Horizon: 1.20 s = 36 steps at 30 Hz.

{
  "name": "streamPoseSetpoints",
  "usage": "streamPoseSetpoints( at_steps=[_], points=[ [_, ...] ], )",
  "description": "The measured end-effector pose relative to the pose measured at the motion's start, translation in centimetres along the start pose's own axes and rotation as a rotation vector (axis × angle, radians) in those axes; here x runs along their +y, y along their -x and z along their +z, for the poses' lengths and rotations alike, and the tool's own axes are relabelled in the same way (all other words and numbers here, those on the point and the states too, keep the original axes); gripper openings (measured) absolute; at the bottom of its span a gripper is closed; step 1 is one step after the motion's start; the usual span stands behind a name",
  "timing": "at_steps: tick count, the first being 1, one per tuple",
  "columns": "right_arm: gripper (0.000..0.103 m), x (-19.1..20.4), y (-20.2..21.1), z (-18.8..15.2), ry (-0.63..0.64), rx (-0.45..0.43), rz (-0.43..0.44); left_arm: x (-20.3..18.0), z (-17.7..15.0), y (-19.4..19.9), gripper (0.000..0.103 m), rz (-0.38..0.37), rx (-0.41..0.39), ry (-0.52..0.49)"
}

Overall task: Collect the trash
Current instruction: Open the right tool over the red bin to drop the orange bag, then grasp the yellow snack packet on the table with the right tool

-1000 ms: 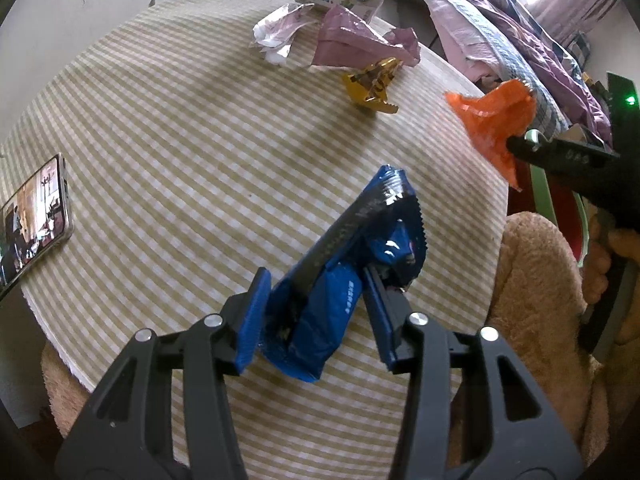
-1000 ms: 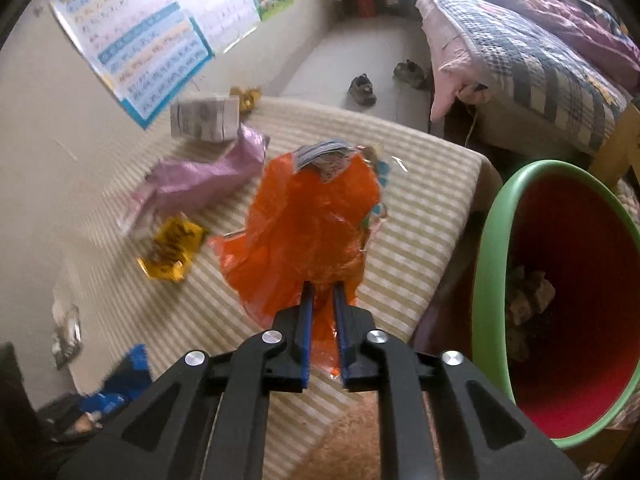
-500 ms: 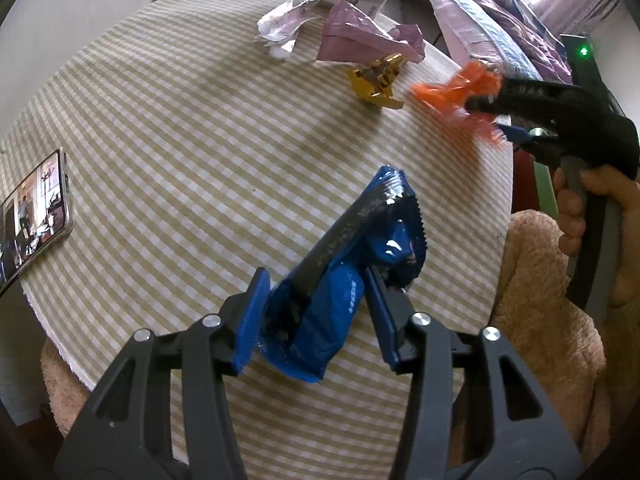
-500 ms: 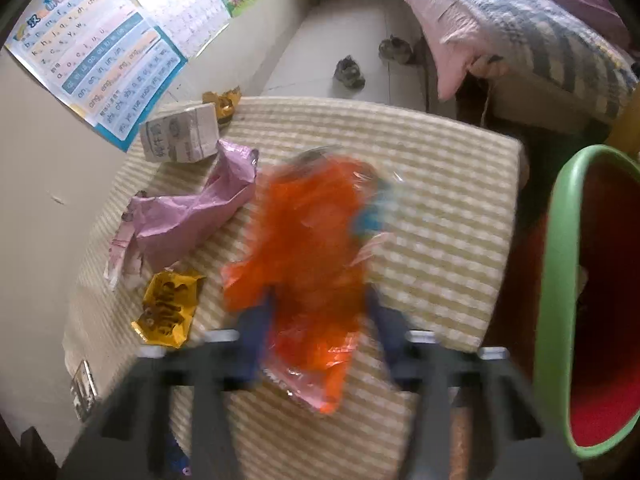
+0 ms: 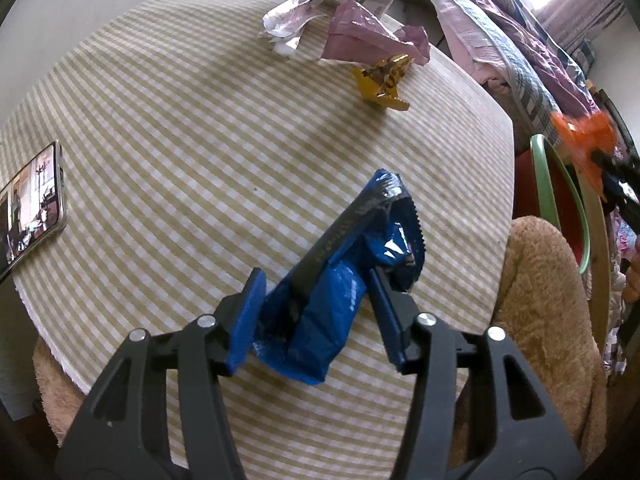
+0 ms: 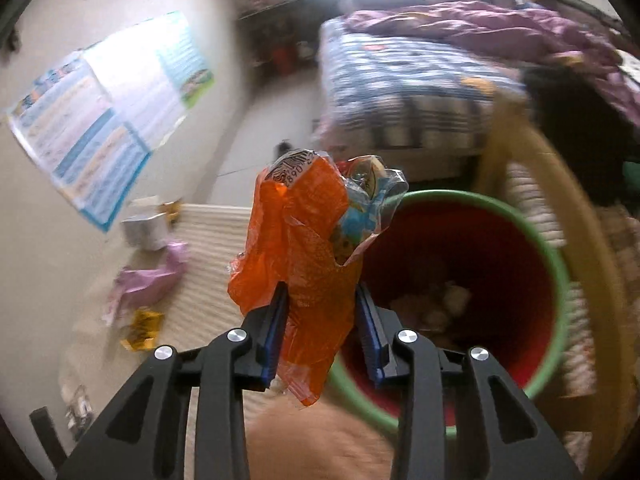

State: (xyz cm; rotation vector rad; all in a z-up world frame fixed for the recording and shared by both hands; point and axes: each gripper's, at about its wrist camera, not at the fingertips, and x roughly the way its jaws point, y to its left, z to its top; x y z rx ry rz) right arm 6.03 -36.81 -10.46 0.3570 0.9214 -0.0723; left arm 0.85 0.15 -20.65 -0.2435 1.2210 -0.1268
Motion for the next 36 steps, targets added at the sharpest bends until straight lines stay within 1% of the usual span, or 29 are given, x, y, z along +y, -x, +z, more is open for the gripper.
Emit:
streamPoseSetpoints(
  at_steps=[2, 3, 4, 5, 7, 9, 12, 14, 16, 18, 20, 21, 23, 24, 27, 28, 29, 30, 31, 32, 33, 34, 36],
  points=[
    [0.038, -1.3, 0.1, 0.0, -0.013, -0.001, -0.053, 0.1, 0.0, 0.0, 0.052, -0.004, -0.003, 0.004],
    [0.046, -1.7, 0.1, -0.1, -0.021, -0.007, -0.08, 0.1, 0.0, 0.0, 0.053, -0.004, -0.003, 0.005],
    [0.056, -2.1, 0.1, -0.1, -0.029, -0.019, -0.097, 0.1, 0.0, 0.1, 0.056, -0.004, -0.004, 0.006],
    [0.06, -2.1, 0.4, -0.3, -0.034, -0.031, -0.106, 0.1, 0.0, 0.1, 0.058, -0.006, -0.005, 0.008],
    [0.064, -1.5, 0.6, -0.4, -0.022, -0.06, -0.115, 0.2, -0.1, 0.1, 0.058, -0.013, -0.007, 0.014],
    [0.066, 0.0, 0.6, -0.5, 0.024, -0.075, -0.113, 0.3, -0.1, 0.2, 0.058, -0.012, -0.006, 0.016],
    [0.067, 2.8, 0.2, -0.8, 0.072, -0.073, -0.042, 0.4, -0.2, 0.0, 0.059, -0.013, -0.001, 0.016],
    [0.068, 5.7, -1.0, -1.2, 0.116, -0.027, 0.031, 0.3, -0.2, 0.1, 0.06, -0.016, -0.003, 0.014],
    [0.068, 9.3, -2.6, -2.0, 0.166, 0.039, 0.129, 0.3, -0.3, 0.1, 0.06, -0.017, -0.004, 0.013],
    [0.068, 12.6, -4.3, -2.7, 0.2, 0.102, 0.206, 0.3, -0.3, 0.1, 0.06, -0.022, -0.006, 0.014],
    [0.068, 15.6, -6.1, -3.3, 0.221, 0.158, 0.263, 0.3, -0.3, 0.1, 0.06, -0.024, -0.008, 0.015],
    [0.068, 17.3, -7.1, -3.6, 0.233, 0.177, 0.28, 0.3, -0.4, 0.1, 0.06, -0.023, -0.008, 0.013],
    [0.068, 19.9, -8.7, -4.1, 0.26, 0.207, 0.284, 0.3, -0.4, 0.1, 0.06, -0.025, -0.008, 0.013],
    [0.068, 21.2, -9.9, -4.4, 0.273, 0.232, 0.279, 0.4, -0.4, 0.1, 0.06, -0.027, -0.009, 0.015],
    [0.068, 23.6, -12.8, -5.7, 0.299, 0.297, 0.239, 0.5, -0.4, 0.2, 0.06, -0.033, -0.01, 0.019],
    [0.064, 23.6, -13.3, -5.8, 0.301, 0.308, 0.233, 0.6, -0.4, 0.3, 0.06, -0.035, -0.011, 0.021],
    [0.057, 23.8, -13.8, -6.1, 0.303, 0.317, 0.229, 0.7, -0.4, 0.4, 0.059, -0.036, -0.012, 0.023],
    [0.041, 23.9, -14.2, -6.2, 0.304, 0.324, 0.228, 0.9, -0.4, 0.5, 0.059, -0.038, -0.014, 0.025],
    [0.029, 23.9, -14.5, -6.4, 0.307, 0.338, 0.23, 1.1, -0.4, 0.6, 0.056, -0.038, -0.016, 0.028],
    [0.027, 23.8, -14.5, -6.5, 0.307, 0.346, 0.237, 1.3, -0.4, 0.6, 0.05, -0.039, -0.017, 0.033],
    [0.019, 23.5, -14.2, -6.5, 0.304, 0.338, 0.249, 1.5, -0.3, 0.7, 0.05, -0.043, -0.018, 0.039],
    [0.012, 23.2, -13.6, -6.4, 0.305, 0.329, 0.26, 1.8, -0.3, 0.8, 0.047, -0.048, -0.021, 0.043],
    [0.012, 22.4, -12.4, -6.1, 0.31, 0.307, 0.281, 2.2, -0.3, 0.9, 0.043, -0.05, -0.024, 0.046]
  ],
)
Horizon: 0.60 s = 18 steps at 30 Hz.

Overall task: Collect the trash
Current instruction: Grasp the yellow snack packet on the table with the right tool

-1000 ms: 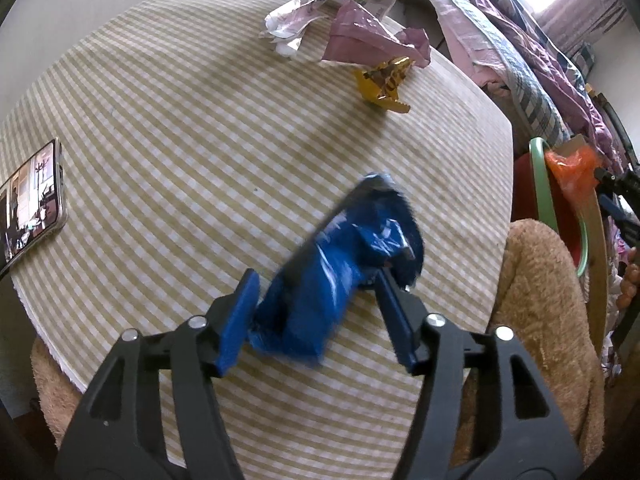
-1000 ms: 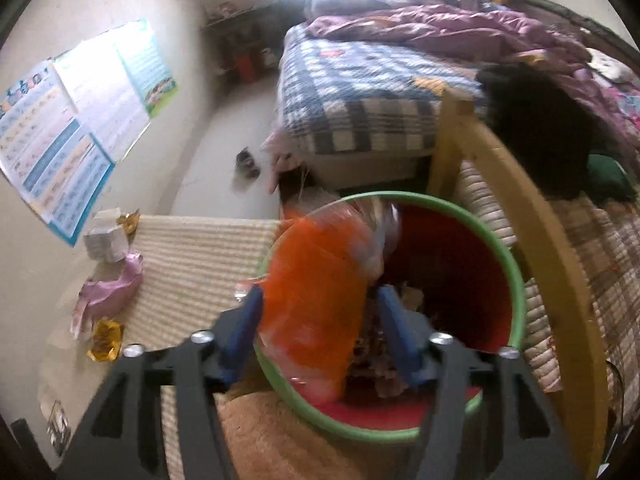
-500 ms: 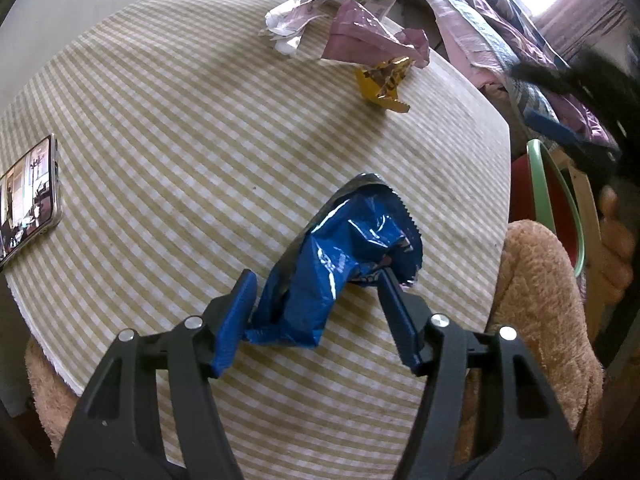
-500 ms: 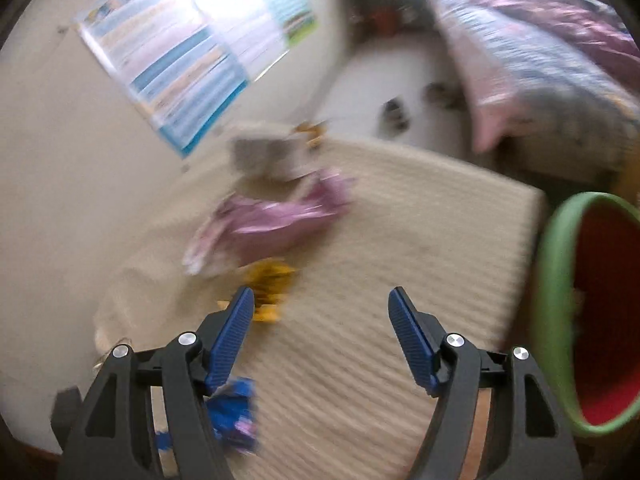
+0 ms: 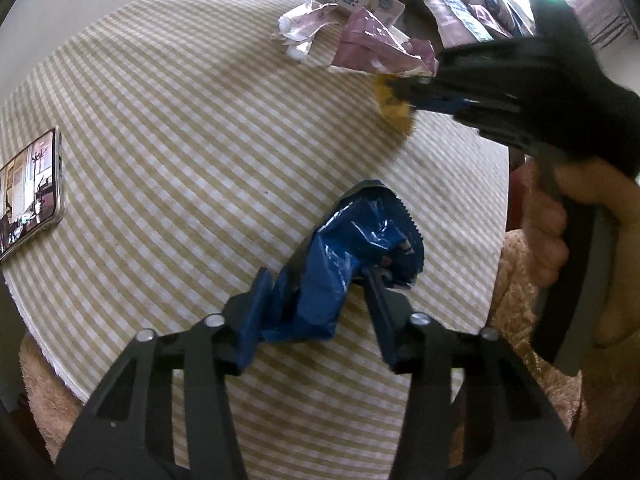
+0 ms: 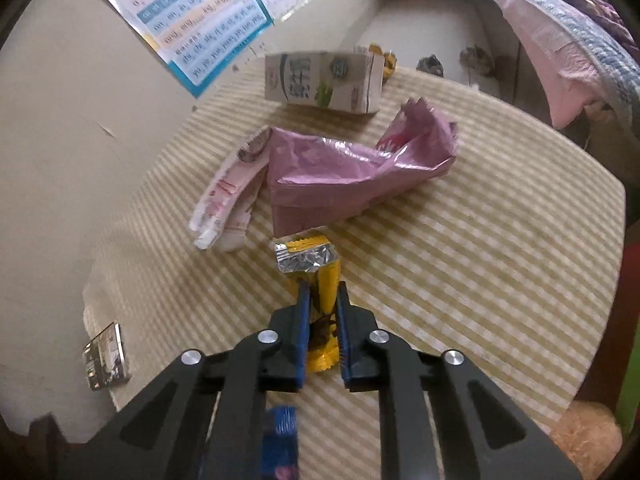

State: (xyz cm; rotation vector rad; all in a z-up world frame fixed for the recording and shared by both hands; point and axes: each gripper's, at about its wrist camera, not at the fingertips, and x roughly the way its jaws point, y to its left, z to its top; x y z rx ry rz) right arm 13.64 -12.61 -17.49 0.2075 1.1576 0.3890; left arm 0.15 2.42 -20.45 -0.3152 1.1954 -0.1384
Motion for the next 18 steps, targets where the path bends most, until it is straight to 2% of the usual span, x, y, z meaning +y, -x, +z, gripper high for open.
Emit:
streamPoseSetpoints(
  at_steps=[2, 4, 11, 18],
  points=[
    [0.011, -0.2, 1.6, -0.4, 0.019, -0.029, 0.009, 0.1, 0.0, 0.2, 0.036, 0.001, -0.002, -0.003],
    [0.011, -0.3, 3.1, -1.0, 0.04, -0.052, 0.017, 0.2, 0.0, 0.4, 0.013, 0.001, 0.0, -0.006],
    [0.011, -1.6, 8.1, -3.6, 0.052, -0.116, 0.038, -0.7, 0.4, 2.0, 0.01, 0.011, -0.037, -0.03],
    [0.011, -3.2, 10.6, -5.5, 0.006, -0.141, 0.049, -2.3, 0.8, 3.2, 0.01, 0.014, -0.074, -0.049]
  ],
)
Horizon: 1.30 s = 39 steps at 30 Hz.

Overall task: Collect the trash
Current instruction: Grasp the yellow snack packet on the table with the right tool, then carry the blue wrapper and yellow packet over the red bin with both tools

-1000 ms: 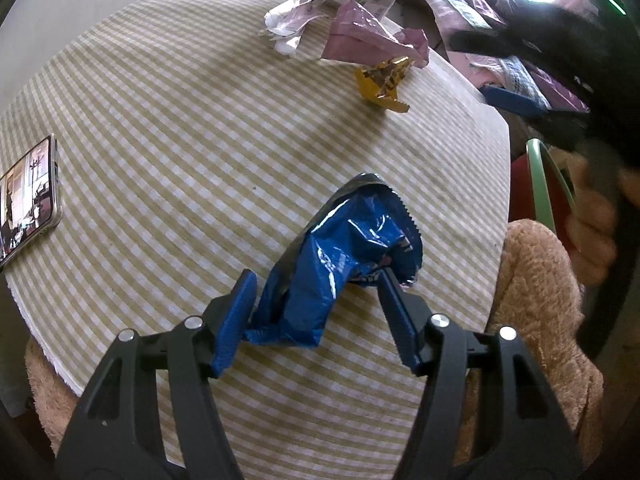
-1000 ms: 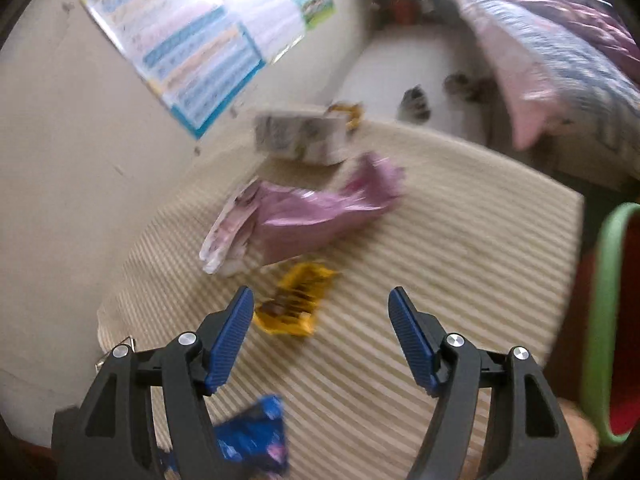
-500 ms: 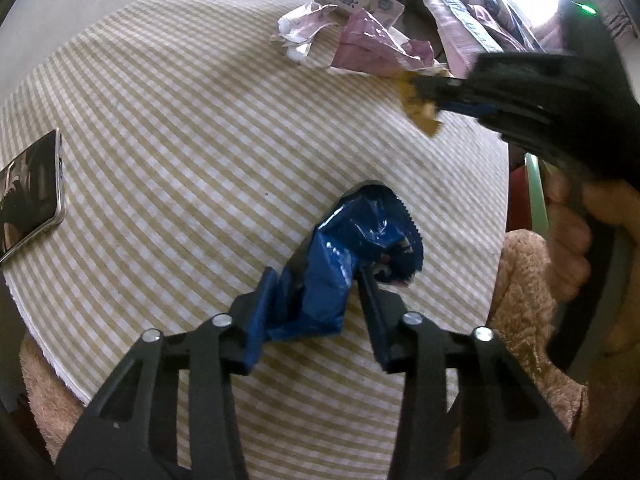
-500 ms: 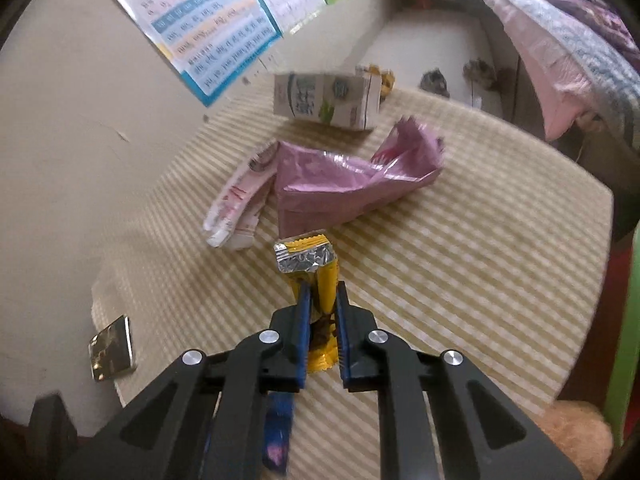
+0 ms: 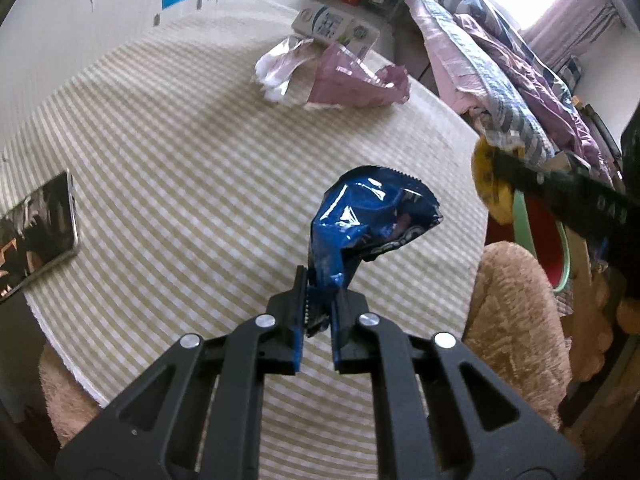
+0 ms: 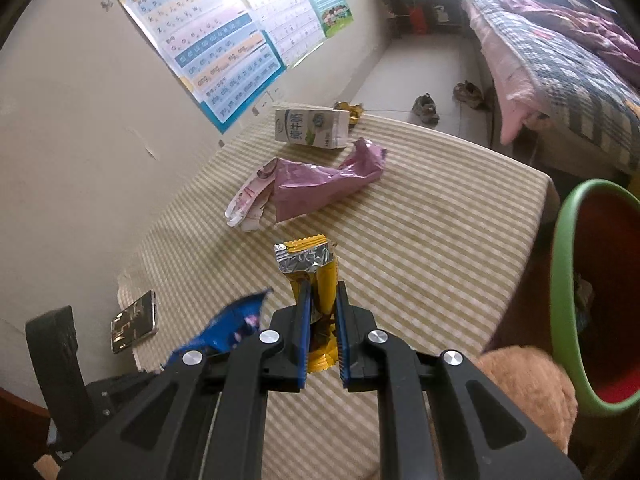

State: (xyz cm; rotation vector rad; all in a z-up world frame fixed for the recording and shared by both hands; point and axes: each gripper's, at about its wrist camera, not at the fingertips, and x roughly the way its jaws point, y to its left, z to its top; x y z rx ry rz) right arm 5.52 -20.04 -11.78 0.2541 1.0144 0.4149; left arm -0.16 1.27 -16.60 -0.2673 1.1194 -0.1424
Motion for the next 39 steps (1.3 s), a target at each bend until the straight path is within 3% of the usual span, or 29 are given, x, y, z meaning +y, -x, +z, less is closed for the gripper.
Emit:
streamPoseSetpoints(
  at_steps=[25, 39],
  points=[
    [0.011, -9.0, 7.6, -1.2, -0.173, -0.15, -0.1, -10.9, 5.0, 1.0, 0.01, -0.129, -0.076, -0.131],
    [0.012, -14.8, 10.1, -2.2, -0.298, -0.192, -0.187, -16.1, 5.7, 0.3, 0.01, -0.199, -0.065, -0.203]
  ],
)
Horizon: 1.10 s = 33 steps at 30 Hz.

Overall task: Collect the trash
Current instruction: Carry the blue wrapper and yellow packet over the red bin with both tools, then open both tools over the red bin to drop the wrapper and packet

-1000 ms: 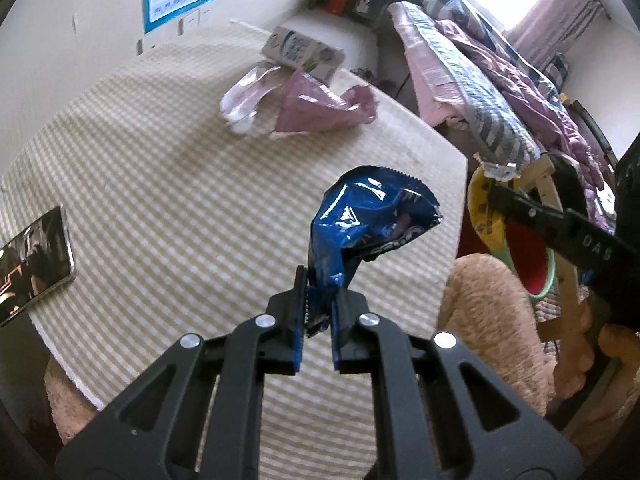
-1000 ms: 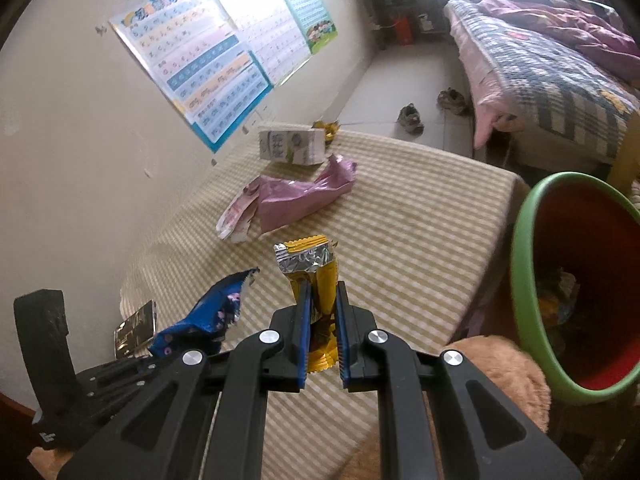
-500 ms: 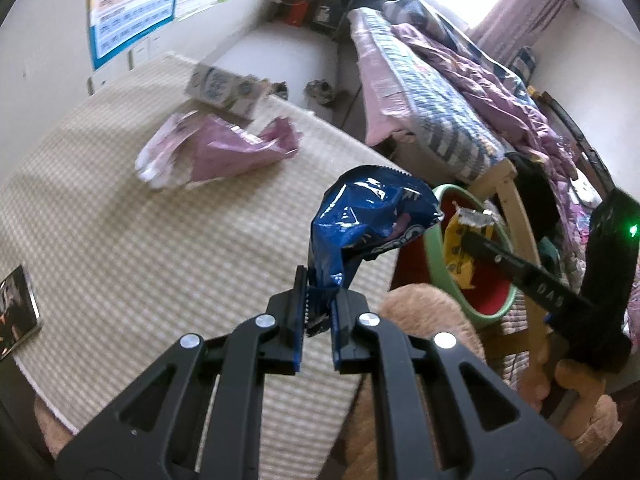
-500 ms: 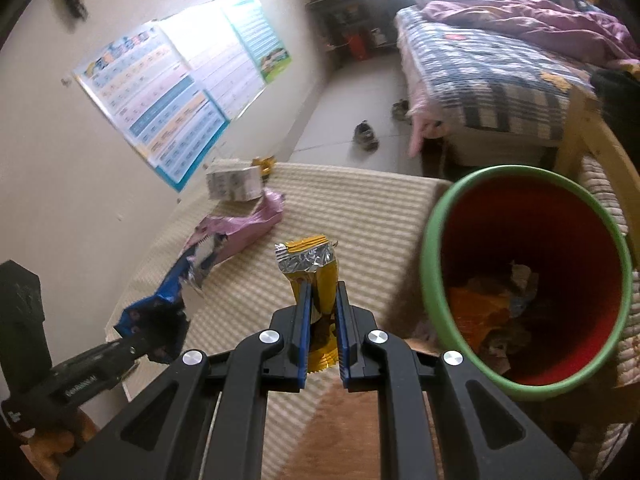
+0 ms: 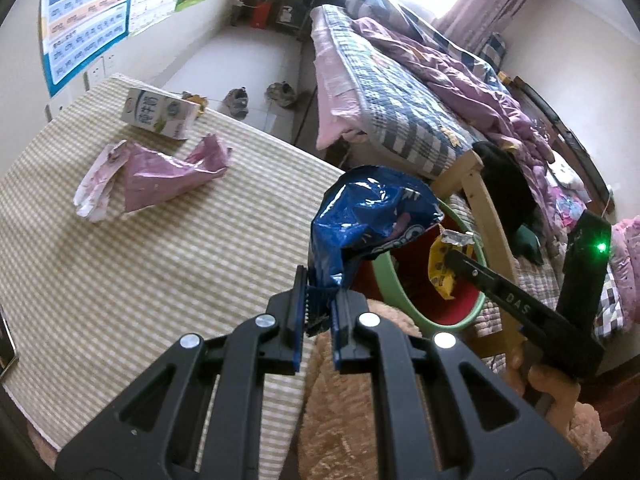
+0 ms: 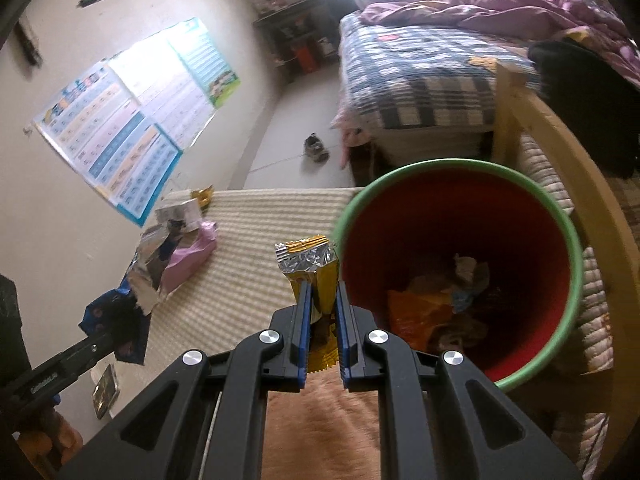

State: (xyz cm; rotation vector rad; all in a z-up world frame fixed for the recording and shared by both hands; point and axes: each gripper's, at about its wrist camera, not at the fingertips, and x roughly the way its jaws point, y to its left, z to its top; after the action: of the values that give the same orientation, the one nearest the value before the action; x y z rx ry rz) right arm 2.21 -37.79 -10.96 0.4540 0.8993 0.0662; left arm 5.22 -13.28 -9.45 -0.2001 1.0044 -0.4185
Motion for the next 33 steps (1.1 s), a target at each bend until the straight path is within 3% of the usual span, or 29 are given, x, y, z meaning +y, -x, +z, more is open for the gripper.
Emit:
streamPoseSetpoints(
  at_steps=[9, 20, 21, 23, 24, 28, 33],
  points=[
    [0.012, -4.0, 1.9, 0.8, -0.092, -0.061, -0.061, -3.3, 0.2, -2.8, 0.01, -0.046, 0.043, -0.063],
    [0.014, -8.3, 3.0, 0.6, -0.174, -0.076, -0.136, -9.2, 0.9, -7.0, 0.011, -0.136, 0.119, -0.139],
    [0.014, -8.5, 3.0, 0.6, -0.179, -0.077, -0.142, -9.6, 0.9, -7.1, 0.013, -0.137, 0.122, -0.147],
    [0.029, -8.9, 3.0, 0.5, -0.193, -0.075, -0.154, -10.2, 0.9, -7.5, 0.036, -0.14, 0.128, -0.157],
    [0.041, -9.1, 3.0, 0.4, -0.205, -0.072, -0.156, -10.1, 0.8, -7.4, 0.056, -0.141, 0.114, -0.153],
    [0.048, -9.5, 2.9, 0.1, -0.223, -0.074, -0.172, -8.6, 0.8, -7.3, 0.06, -0.118, 0.101, -0.128],
    [0.059, -9.2, 2.4, 0.1, -0.21, -0.061, -0.193, -2.3, 1.5, -6.0, 0.063, -0.021, 0.055, -0.029]
  ],
)
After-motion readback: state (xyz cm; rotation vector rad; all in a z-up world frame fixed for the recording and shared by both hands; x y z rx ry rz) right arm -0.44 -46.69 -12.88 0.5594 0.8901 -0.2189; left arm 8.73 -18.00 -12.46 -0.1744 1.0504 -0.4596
